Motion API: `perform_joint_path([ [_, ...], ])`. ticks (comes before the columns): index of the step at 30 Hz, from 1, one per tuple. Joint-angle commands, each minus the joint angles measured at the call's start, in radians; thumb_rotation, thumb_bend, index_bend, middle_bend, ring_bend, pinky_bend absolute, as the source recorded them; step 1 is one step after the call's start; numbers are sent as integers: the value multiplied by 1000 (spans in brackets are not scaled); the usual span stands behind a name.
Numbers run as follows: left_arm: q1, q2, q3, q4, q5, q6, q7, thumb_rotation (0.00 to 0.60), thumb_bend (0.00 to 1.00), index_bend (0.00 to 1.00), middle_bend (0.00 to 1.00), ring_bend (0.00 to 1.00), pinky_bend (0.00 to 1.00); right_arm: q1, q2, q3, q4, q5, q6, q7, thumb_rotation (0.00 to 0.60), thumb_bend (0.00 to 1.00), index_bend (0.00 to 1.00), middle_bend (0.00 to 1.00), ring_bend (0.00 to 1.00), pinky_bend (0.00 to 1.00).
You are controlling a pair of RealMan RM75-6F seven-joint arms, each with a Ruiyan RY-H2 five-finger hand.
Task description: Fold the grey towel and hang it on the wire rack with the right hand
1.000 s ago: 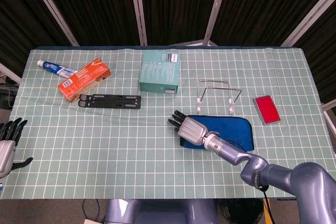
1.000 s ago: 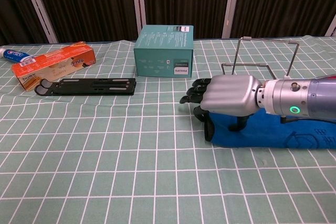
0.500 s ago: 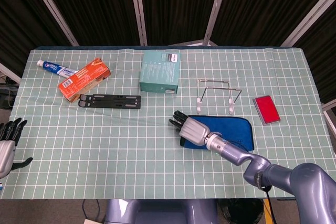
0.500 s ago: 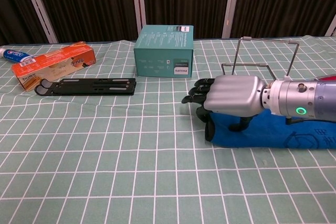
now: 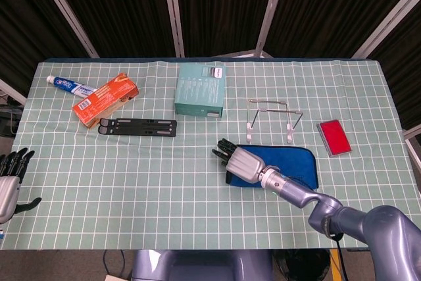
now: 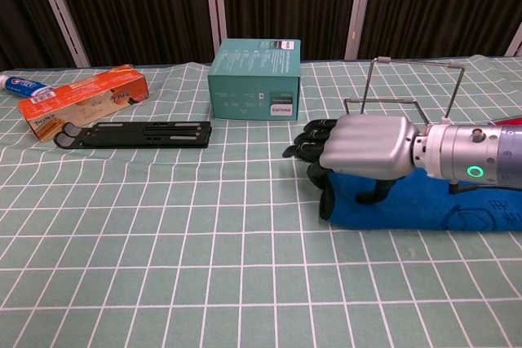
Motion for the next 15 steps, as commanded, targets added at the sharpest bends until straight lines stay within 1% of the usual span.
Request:
perform_joint_path([
  [1, 0, 0, 0, 0, 0, 0, 1, 600, 0, 0, 0, 0, 0, -2, -1, -2, 4, -2, 6, 4, 600, 195, 452, 0, 0, 0],
  [8, 0, 0, 0, 0, 0, 1, 1, 600, 0, 0, 0, 0, 0, -9, -3, -6, 14, -7, 23, 23, 600, 203, 452, 0, 0, 0],
  [11, 0, 0, 1, 0, 1, 1, 2, 600, 0, 0, 0, 0, 0, -10, -5, -9, 20, -10, 28, 28, 600, 239, 464, 0, 0, 0],
  [15, -1, -1, 0, -1, 0, 0, 2, 600, 0, 0, 0, 0, 0, -13, -6, -11, 25, -13, 36, 38, 600, 294, 515, 0, 0, 0],
])
